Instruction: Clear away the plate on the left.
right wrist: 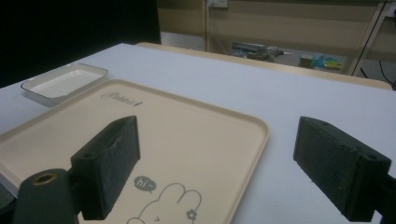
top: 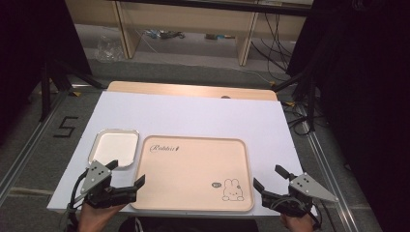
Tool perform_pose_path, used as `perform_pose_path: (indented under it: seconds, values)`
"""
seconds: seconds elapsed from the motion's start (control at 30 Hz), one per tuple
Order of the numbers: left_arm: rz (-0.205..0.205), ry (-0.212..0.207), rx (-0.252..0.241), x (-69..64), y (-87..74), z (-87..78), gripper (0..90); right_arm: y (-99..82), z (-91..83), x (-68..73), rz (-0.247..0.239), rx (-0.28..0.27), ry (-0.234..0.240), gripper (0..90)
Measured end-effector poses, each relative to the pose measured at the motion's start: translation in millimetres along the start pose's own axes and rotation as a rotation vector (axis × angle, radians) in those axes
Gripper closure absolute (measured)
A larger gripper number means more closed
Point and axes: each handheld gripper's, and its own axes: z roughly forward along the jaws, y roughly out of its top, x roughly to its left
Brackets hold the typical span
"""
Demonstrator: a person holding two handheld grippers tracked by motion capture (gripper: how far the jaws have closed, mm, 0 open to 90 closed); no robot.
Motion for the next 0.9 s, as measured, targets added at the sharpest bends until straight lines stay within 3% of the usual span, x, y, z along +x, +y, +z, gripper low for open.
perform_pose_path:
  seconds: [0.57, 0.9]
  values:
    - [0.006, 0.008, 0.018, 1.9, -0.5, 2.4, 1.5, 0.2, 0.1, 0.1, -0.006, -0.001, -0.004, 15.2]
    - [-0.034, 0.018, 0.038, 9.6, -0.2, 6.4, 3.0, 0.3, -0.4, -0.3, -0.006, 0.001, -0.003, 15.2]
